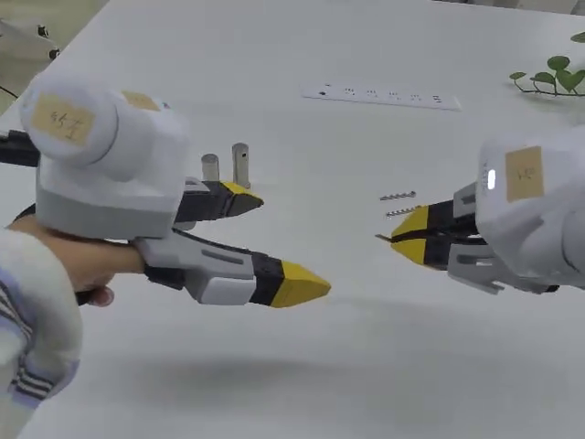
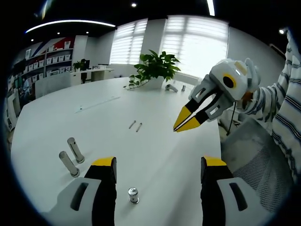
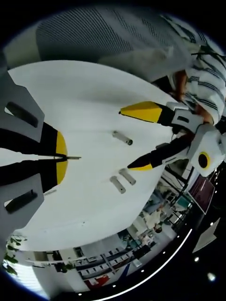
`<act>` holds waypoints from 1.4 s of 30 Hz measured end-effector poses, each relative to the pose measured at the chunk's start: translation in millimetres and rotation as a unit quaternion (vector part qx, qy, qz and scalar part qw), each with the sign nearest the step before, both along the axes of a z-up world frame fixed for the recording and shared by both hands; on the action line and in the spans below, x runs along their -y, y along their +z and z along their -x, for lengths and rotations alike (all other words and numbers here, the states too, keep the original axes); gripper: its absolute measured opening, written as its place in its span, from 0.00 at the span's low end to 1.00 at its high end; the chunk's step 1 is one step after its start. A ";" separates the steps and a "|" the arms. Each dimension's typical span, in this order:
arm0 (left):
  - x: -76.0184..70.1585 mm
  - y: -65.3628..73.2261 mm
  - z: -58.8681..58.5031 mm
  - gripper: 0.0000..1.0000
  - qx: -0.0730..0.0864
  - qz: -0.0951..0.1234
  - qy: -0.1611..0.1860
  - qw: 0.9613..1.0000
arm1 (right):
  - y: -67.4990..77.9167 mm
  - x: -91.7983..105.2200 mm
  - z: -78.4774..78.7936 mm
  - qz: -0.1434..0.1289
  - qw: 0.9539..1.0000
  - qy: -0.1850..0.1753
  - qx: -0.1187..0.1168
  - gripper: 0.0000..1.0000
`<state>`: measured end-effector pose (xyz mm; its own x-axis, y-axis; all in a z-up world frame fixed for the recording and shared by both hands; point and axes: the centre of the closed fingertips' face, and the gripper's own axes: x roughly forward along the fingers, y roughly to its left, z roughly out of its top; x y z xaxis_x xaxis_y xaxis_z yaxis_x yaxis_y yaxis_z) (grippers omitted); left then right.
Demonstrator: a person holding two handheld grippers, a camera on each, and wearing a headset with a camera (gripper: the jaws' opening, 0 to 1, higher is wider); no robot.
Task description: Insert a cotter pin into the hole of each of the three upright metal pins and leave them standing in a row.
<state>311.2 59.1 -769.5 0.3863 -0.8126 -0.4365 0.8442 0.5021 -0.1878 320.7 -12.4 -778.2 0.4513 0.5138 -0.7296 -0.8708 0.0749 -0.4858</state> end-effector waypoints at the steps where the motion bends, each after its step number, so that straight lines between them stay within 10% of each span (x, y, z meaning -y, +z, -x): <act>1: 1.4 0.1 0.2 0.71 -0.002 0.002 -0.001 1.000 | 0.2 -0.5 0.5 -0.001 1.000 -0.001 0.003 0.02; 42: 46.6 7.9 12.9 0.26 -0.098 0.071 -0.043 0.992 | 6.2 -24.0 17.0 -0.026 0.998 -0.001 0.054 0.02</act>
<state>298.3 12.5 -761.5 0.2320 -0.8975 -0.3751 0.8236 0.3864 -0.4152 303.7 11.6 -771.9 0.5275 0.5478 -0.6493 -0.8132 0.1046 -0.5725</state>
